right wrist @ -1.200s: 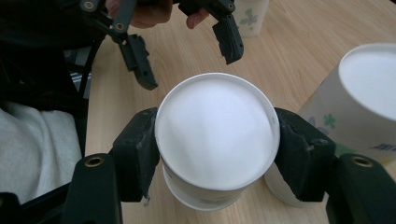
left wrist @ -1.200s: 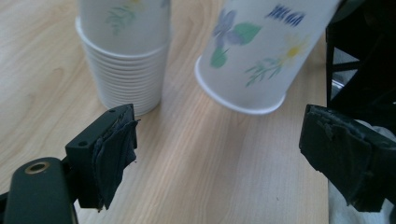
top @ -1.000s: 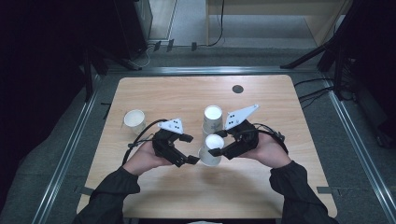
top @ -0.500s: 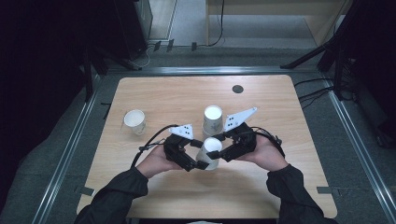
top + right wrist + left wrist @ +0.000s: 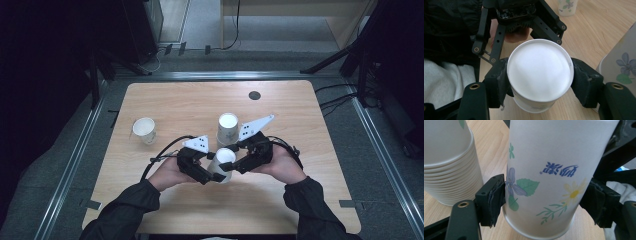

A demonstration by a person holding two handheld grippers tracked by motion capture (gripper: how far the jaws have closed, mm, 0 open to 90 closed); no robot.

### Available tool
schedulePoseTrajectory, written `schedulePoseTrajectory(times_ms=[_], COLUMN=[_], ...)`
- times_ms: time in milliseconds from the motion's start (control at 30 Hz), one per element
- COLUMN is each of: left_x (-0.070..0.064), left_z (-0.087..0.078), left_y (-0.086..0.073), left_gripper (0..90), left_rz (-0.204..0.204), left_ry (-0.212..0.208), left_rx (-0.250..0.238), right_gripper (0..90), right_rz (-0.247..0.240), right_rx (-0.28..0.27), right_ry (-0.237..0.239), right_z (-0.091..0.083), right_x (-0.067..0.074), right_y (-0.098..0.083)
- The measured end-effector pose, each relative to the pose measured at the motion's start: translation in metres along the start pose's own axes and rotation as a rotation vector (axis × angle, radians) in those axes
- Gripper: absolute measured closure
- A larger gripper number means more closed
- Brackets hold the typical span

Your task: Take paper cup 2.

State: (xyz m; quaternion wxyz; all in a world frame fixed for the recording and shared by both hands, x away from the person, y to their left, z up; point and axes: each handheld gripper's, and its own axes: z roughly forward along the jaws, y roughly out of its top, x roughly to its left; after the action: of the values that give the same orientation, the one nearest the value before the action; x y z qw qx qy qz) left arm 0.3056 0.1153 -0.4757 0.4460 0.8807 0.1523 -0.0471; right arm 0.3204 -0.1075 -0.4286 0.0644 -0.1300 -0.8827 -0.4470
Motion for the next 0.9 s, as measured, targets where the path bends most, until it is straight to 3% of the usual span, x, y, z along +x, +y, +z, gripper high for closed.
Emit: schedulePoseTrajectory(times_ms=[167, 367, 500, 667, 733, 900], left_x=[-0.002, -0.001, 0.001, 0.006, 0.006, 0.009], left_z=[-0.002, -0.005, -0.012, -0.028, -0.034, -0.044], left_y=[0.001, 0.001, 0.001, 0.005, 0.007, 0.019], left_gripper=[28.9, 30.1, 30.1, 29.9, 29.9, 29.8], left_rz=[0.024, 0.022, 0.008, -0.007, -0.003, 0.033], left_ry=[0.000, -0.009, -0.013, -0.018, 0.010, 0.028], left_rx=[0.005, 0.019, 0.023, 0.070, 0.091, 0.168], right_gripper=[36.0, 33.1, 28.2, 28.6, 29.2, 29.3], right_rz=[0.010, 0.015, 0.007, -0.003, -0.005, -0.015], right_rx=[-0.003, -0.031, -0.063, -0.057, -0.056, -0.034], right_ry=[0.009, 0.022, -0.002, -0.041, -0.051, -0.065], right_z=[0.001, 0.001, -0.006, -0.011, -0.010, -0.005], right_x=[0.000, -0.001, -0.001, 0.001, 0.002, 0.005], right_y=[0.000, -0.003, -0.006, -0.017, -0.022, -0.029])
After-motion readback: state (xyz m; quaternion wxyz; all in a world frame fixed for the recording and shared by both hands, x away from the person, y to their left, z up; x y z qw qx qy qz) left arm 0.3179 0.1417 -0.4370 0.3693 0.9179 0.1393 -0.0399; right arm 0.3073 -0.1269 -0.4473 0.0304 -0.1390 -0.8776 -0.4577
